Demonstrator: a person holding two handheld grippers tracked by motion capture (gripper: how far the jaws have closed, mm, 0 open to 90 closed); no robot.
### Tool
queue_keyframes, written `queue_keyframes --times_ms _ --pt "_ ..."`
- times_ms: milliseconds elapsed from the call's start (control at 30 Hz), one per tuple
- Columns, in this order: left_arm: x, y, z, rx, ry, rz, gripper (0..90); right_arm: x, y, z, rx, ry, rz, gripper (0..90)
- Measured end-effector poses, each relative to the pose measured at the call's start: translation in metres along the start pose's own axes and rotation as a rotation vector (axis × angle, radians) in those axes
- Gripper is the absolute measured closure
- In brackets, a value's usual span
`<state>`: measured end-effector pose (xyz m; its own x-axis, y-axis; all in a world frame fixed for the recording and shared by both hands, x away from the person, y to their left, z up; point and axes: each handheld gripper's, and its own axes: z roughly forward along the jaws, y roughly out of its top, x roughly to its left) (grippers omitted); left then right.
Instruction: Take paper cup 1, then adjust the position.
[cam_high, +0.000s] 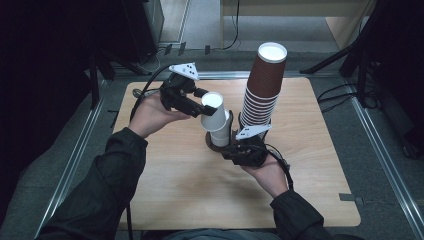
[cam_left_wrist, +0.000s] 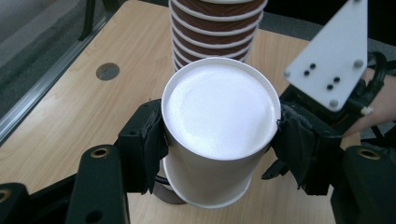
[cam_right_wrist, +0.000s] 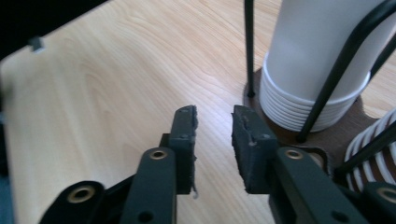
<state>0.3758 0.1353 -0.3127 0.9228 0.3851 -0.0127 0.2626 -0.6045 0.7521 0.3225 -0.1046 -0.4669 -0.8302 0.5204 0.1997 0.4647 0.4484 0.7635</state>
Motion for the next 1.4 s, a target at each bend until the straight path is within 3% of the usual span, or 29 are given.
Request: queue_keyframes --times_ms 133,200,333,400,500,600,800,933,1300,1400 --pt "-0.008 -0.007 -0.001 0.01 -0.021 0.005 36.1 0.0 -0.001 -0.007 0.007 0.046 -0.009 64.6" --pt "-0.012 -0.013 -0.001 0.005 -0.03 0.007 36.1 -0.001 -0.003 -0.01 0.032 0.048 -0.016 64.2" --pt "-0.016 -0.022 0.002 0.012 -0.049 -0.001 36.1 0.0 -0.007 -0.015 0.03 0.103 -0.006 59.6" --pt "-0.021 -0.032 0.005 0.023 -0.052 -0.002 36.0 0.004 -0.011 -0.018 0.021 0.116 -0.064 54.9" --pt "-0.023 -0.038 0.006 0.02 -0.067 -0.006 36.0 0.005 -0.013 -0.019 0.014 0.128 -0.09 51.3" --pt "-0.025 -0.047 0.009 0.015 -0.089 -0.006 36.0 0.005 -0.02 -0.02 0.003 0.155 -0.148 47.2" --pt "-0.032 -0.06 0.019 0.021 -0.129 0.011 36.0 0.0 -0.023 -0.022 -0.02 0.178 -0.115 38.7" --pt "-0.032 -0.067 0.025 0.022 -0.15 -0.001 36.0 -0.004 -0.023 -0.023 -0.026 0.207 -0.089 33.1" --pt "-0.04 -0.082 0.042 0.057 -0.188 -0.005 36.0 -0.005 -0.024 -0.02 -0.01 0.249 -0.108 24.4" --pt "-0.042 -0.086 0.047 0.065 -0.193 -0.002 35.9 -0.004 -0.023 -0.019 -0.024 0.237 -0.099 19.3"
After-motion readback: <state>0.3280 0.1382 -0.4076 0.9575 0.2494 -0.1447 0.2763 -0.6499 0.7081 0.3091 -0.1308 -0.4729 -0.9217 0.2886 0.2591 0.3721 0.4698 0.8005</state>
